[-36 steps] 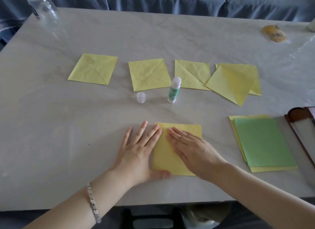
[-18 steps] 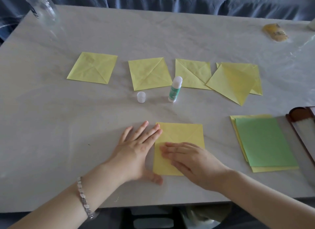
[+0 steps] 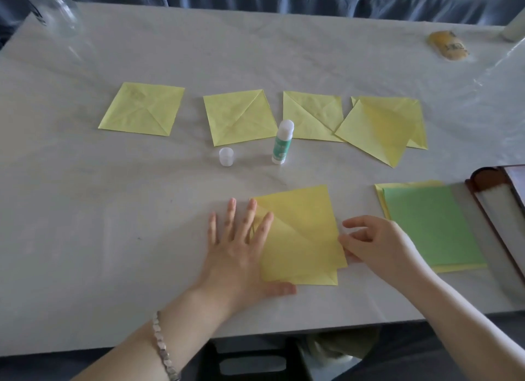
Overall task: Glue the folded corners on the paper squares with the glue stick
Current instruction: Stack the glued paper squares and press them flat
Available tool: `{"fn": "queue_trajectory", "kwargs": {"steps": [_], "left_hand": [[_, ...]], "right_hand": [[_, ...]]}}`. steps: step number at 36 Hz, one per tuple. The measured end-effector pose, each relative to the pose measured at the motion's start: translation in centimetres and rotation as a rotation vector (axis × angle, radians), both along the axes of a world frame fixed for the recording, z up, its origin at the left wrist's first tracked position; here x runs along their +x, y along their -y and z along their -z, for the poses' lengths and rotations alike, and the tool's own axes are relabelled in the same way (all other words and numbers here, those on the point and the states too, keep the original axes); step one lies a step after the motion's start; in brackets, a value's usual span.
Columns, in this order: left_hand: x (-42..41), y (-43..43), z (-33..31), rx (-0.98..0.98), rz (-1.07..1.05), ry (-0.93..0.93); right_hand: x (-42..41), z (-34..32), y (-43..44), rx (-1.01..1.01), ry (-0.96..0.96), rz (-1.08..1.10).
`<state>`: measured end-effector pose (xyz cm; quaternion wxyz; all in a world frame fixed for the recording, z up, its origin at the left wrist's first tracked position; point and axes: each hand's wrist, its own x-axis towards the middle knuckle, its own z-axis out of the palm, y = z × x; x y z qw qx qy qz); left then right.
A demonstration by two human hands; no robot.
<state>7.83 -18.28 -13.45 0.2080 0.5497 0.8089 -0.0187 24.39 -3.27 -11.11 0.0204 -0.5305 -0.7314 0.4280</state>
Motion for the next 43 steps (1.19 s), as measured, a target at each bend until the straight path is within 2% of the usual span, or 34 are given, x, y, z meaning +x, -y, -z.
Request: {"fn": "queue_trajectory", "kwargs": {"steps": [3,5,8,16,29,32,35,38,40,43], "left_hand": [[0.3,0.0,0.4,0.021,0.005,-0.005],[0.1,0.1,0.8,0.103,0.039,-0.04],[0.0,0.5,1.3,0.163,0.037,0.013],[0.0,0.7,1.9,0.214,0.036,-0.016],[-0.2,0.5,1.4,0.103,0.072,-0.017],[-0.1,0.4,1.0,0.071,0.052,-0.019],[-0.1,0.6,1.2,0.125,0.077,-0.043],[0.0,0.6,1.6,0.152,0.089,-0.046],[0.1,0.6,0.9,0.128,0.065,0.007],[0.2,0.5,0.6,0.085,0.031,-0.009]], "right_hand": [[-0.1,0.3,0.3,-0.021,-0.004,0.016],[-0.1,0.5,0.5,-0.019,-0.017,0.027],[0.0,0.5,0.8,-0.045,-0.037,0.048],[0.0,0.3,1.6,-0.071,-0.052,0.103],[-0.2,-0.4,2.1,-0.129,-0.035,0.101],[-0.3,-0.5,2.1,-0.08,-0.016,0.083],[-0.4,-0.7,2.2,-0.036,-0.009,0.089],[-0.3,-0.7,2.0,-0.085,-0.024,0.12],[-0.4,-0.7,1.8,-0.124,-0.035,0.13],[-0.6,-1.0,1.7,-0.201,-0.075,0.147]]}}
